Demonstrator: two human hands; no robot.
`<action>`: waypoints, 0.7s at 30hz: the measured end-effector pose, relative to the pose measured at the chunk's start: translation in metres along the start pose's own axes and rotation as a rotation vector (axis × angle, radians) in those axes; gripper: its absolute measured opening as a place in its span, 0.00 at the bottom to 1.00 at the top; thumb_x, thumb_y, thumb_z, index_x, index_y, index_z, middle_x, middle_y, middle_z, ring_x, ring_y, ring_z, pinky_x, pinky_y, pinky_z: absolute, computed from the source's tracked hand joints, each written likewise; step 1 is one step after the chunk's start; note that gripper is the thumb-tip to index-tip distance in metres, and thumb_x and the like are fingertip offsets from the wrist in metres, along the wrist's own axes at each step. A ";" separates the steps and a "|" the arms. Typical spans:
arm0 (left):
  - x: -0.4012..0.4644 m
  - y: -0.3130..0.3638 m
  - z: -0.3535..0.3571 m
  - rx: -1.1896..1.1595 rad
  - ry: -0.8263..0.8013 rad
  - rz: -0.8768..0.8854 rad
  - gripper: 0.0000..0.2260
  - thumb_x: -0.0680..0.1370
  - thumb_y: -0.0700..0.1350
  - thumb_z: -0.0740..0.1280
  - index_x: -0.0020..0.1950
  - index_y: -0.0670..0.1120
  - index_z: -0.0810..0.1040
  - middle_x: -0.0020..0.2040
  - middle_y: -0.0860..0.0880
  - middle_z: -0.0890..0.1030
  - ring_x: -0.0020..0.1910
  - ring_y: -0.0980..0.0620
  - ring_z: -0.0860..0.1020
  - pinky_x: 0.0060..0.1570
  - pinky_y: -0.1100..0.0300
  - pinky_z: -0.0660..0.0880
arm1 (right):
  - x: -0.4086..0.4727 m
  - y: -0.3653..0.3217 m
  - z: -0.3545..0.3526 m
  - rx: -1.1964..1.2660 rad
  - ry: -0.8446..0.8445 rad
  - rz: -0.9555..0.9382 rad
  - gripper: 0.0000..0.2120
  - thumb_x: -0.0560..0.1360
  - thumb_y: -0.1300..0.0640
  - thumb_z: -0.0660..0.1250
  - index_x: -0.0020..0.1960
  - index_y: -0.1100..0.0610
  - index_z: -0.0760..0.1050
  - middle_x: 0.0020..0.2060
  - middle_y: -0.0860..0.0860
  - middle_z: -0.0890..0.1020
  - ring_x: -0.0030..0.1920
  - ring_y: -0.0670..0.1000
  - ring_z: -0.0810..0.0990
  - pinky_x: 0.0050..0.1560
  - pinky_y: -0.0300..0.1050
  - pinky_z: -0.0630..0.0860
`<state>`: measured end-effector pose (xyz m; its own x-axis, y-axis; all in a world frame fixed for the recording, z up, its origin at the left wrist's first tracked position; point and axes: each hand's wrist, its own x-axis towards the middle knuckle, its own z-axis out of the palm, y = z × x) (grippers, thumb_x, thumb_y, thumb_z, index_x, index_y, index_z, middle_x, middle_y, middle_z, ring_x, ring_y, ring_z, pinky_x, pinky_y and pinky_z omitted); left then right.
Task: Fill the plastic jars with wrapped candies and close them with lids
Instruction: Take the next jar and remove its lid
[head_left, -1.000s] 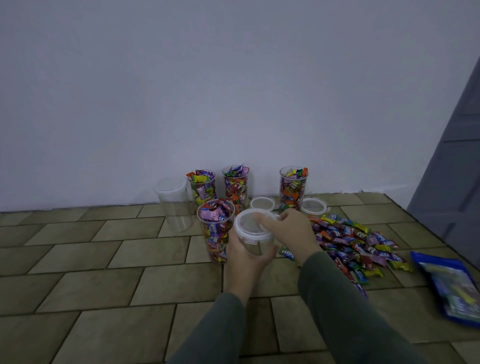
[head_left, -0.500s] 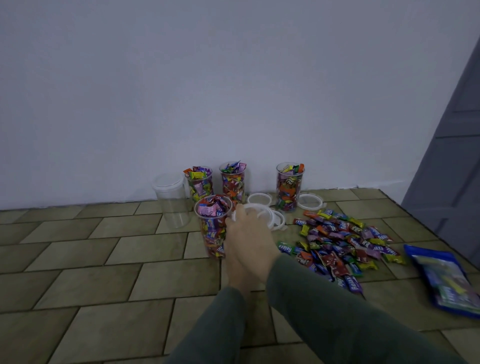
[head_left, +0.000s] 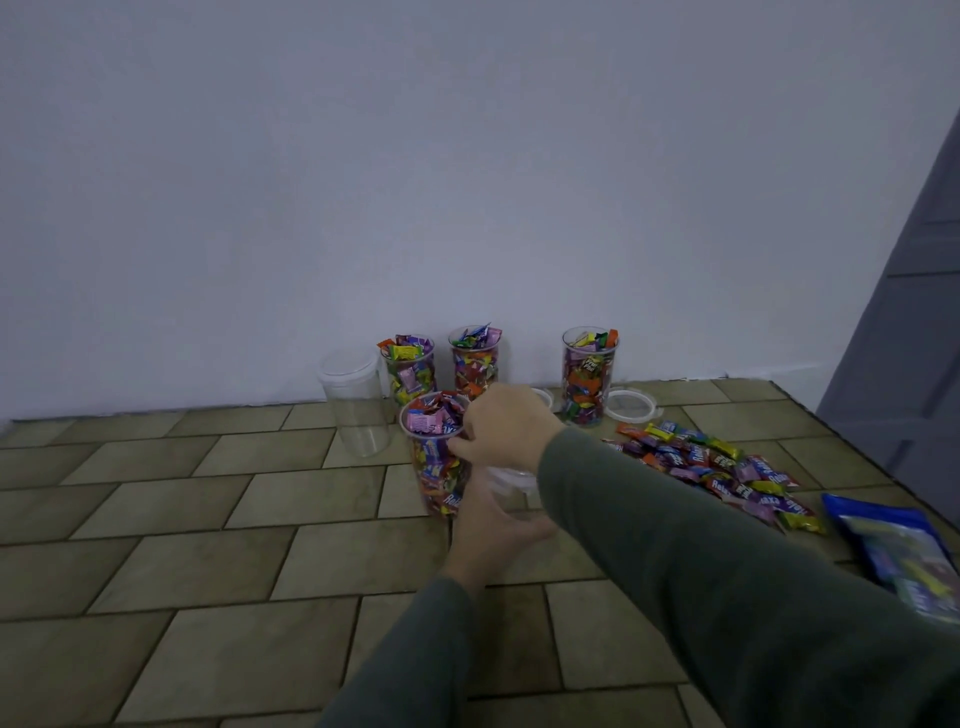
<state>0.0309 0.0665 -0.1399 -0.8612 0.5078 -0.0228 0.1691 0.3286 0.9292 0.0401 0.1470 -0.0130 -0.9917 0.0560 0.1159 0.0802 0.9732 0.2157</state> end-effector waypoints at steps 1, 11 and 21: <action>-0.002 0.002 -0.002 0.002 -0.033 0.007 0.54 0.40 0.66 0.70 0.65 0.48 0.72 0.53 0.49 0.80 0.47 0.57 0.79 0.43 0.66 0.77 | 0.004 0.001 0.001 0.014 -0.041 0.011 0.23 0.79 0.41 0.54 0.35 0.56 0.72 0.30 0.48 0.71 0.30 0.48 0.70 0.27 0.40 0.62; -0.006 0.008 -0.012 0.023 -0.087 0.062 0.51 0.42 0.67 0.72 0.63 0.47 0.74 0.52 0.49 0.81 0.50 0.51 0.81 0.45 0.63 0.78 | 0.017 0.002 0.013 0.279 -0.345 0.020 0.10 0.77 0.52 0.57 0.44 0.57 0.73 0.38 0.52 0.76 0.42 0.53 0.76 0.45 0.48 0.74; 0.009 -0.008 -0.009 0.042 -0.106 0.047 0.32 0.60 0.51 0.83 0.61 0.48 0.76 0.50 0.50 0.81 0.52 0.54 0.80 0.51 0.62 0.77 | -0.009 0.018 0.029 0.498 0.094 -0.050 0.27 0.72 0.30 0.61 0.58 0.51 0.73 0.52 0.48 0.75 0.52 0.48 0.72 0.52 0.45 0.70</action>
<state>0.0176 0.0616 -0.1445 -0.7966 0.6042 -0.0208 0.2295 0.3342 0.9141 0.0472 0.1703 -0.0385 -0.9780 0.0088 0.2086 -0.0474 0.9637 -0.2628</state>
